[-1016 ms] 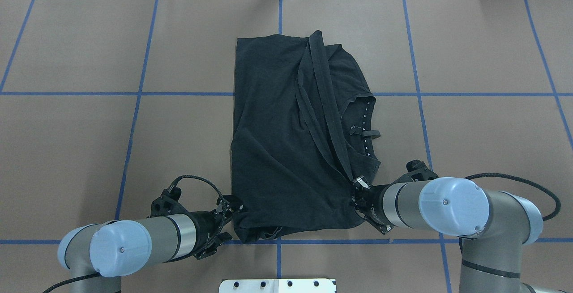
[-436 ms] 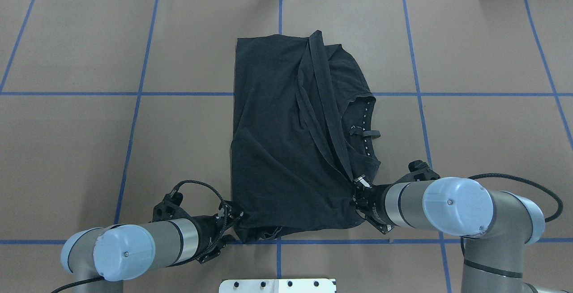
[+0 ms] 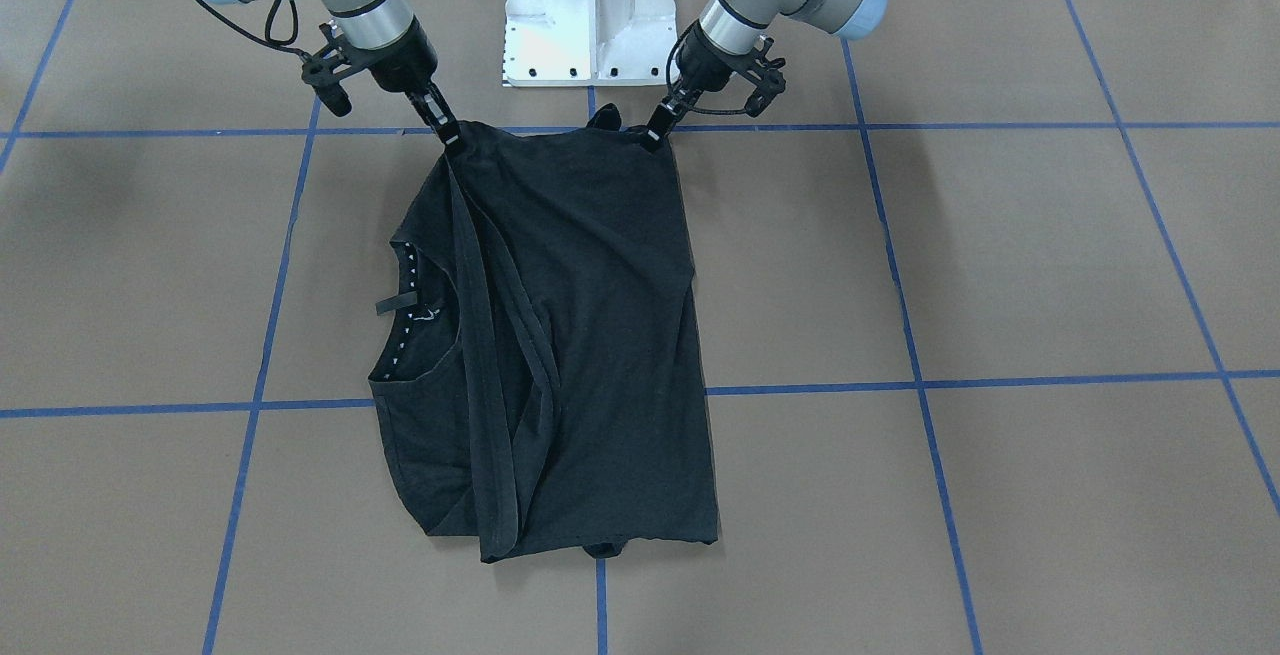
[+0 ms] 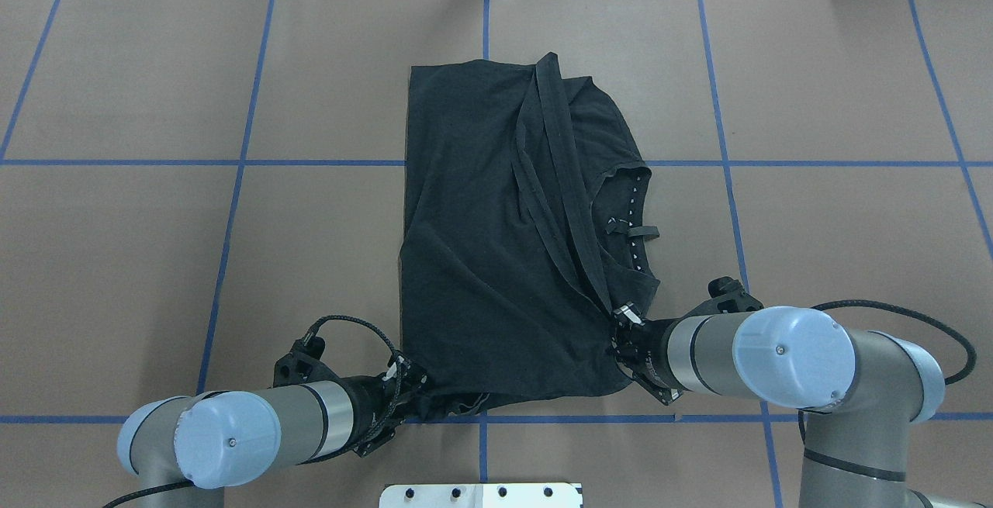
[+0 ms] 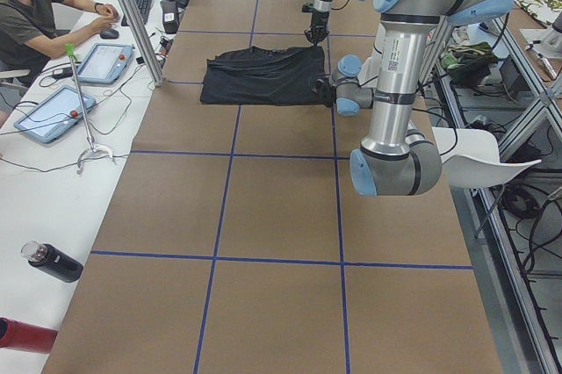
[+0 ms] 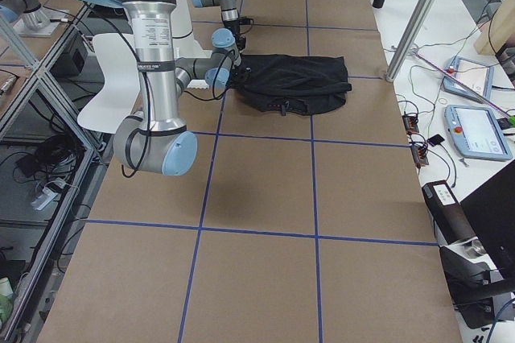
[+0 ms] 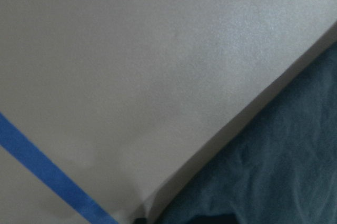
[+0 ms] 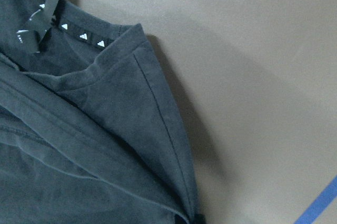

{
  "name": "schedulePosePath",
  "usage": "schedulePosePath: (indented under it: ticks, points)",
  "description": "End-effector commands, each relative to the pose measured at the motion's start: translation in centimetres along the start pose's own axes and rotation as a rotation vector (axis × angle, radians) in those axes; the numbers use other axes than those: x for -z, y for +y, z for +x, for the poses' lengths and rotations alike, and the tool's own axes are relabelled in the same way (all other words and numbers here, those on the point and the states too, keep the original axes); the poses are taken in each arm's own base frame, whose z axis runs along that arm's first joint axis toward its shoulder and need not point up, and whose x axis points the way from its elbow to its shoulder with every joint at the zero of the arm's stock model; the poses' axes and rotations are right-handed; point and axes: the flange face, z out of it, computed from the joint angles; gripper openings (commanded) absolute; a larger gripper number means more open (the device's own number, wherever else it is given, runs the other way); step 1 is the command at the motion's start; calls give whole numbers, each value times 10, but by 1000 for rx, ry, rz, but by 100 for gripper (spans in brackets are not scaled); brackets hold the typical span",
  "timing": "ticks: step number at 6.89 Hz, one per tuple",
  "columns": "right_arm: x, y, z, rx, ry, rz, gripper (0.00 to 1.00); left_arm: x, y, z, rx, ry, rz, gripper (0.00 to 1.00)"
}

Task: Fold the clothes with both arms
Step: 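Grasp the shirt's near corners with both grippers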

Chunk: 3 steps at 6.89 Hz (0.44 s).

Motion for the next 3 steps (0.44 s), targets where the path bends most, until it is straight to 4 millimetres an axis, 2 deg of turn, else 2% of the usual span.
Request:
schedulePosePath:
  ticks: [1,2,3]
  points:
    - [0,-1,0,-2,1,1,0,0,0,1,13,4,0,0]
    - [0,-2,-1,-4,-3,4,0,9,1,9,36,24,-11,0]
    - [1,-3,-3,-13,-6,4,0,30,5,19,50,64,-28,0]
